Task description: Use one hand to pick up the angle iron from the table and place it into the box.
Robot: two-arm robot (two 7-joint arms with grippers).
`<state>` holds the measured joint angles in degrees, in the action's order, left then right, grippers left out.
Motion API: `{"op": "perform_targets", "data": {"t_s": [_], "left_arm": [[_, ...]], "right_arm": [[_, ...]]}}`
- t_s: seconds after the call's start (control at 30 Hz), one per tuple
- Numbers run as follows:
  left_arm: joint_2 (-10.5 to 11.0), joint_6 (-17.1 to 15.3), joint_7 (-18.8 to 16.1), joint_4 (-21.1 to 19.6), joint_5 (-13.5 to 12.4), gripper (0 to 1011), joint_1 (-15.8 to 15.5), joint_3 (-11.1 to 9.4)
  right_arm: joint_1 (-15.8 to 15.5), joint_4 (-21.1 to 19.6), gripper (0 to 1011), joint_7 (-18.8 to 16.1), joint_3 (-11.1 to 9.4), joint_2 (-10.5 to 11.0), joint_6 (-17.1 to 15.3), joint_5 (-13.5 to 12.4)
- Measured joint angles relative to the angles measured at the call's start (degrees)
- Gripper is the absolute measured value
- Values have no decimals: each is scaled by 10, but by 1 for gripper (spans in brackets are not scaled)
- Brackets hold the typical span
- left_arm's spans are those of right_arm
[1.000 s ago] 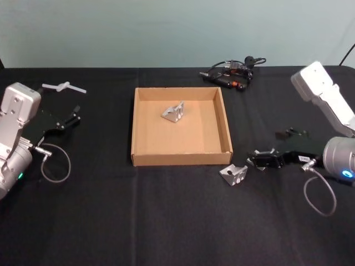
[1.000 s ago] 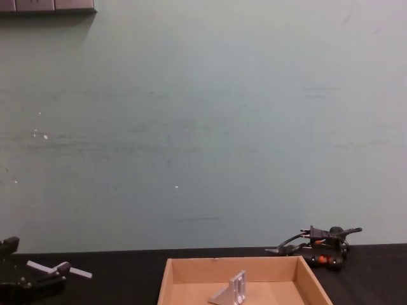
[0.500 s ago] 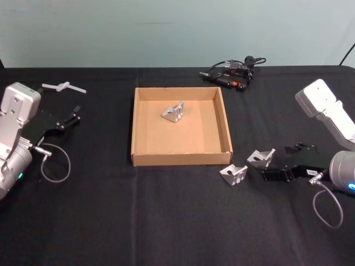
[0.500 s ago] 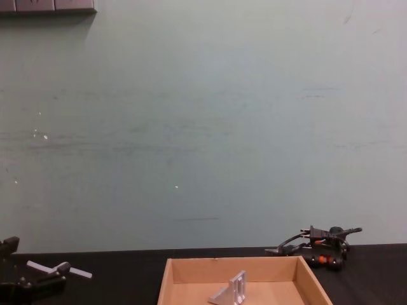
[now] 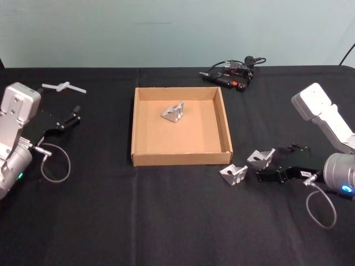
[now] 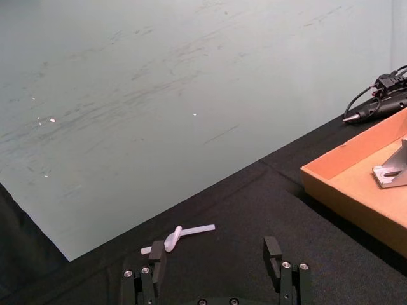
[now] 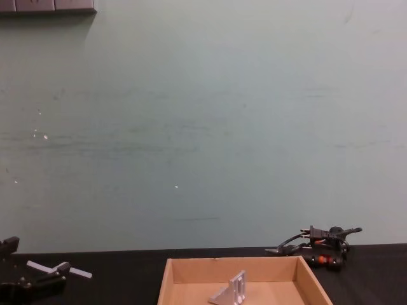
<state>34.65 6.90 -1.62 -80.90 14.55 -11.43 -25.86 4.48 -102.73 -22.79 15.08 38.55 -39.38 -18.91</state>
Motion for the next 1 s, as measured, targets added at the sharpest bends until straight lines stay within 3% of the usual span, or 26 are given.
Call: {"op": "perform_targets", "data": {"t_s": [0.6,0.8,1.0], "left_arm": [[0,0,0,0,0,1005,0,0],[0,0,0,0,0,1005,0,0],[0,0,0,0,0,1005,0,0]], "right_arm": [[15,49,1002,7,2,-25,45,1],[14,46,1002,7,2,-24,44,1],[14,44,888,7,2,-23,43,0]]}}
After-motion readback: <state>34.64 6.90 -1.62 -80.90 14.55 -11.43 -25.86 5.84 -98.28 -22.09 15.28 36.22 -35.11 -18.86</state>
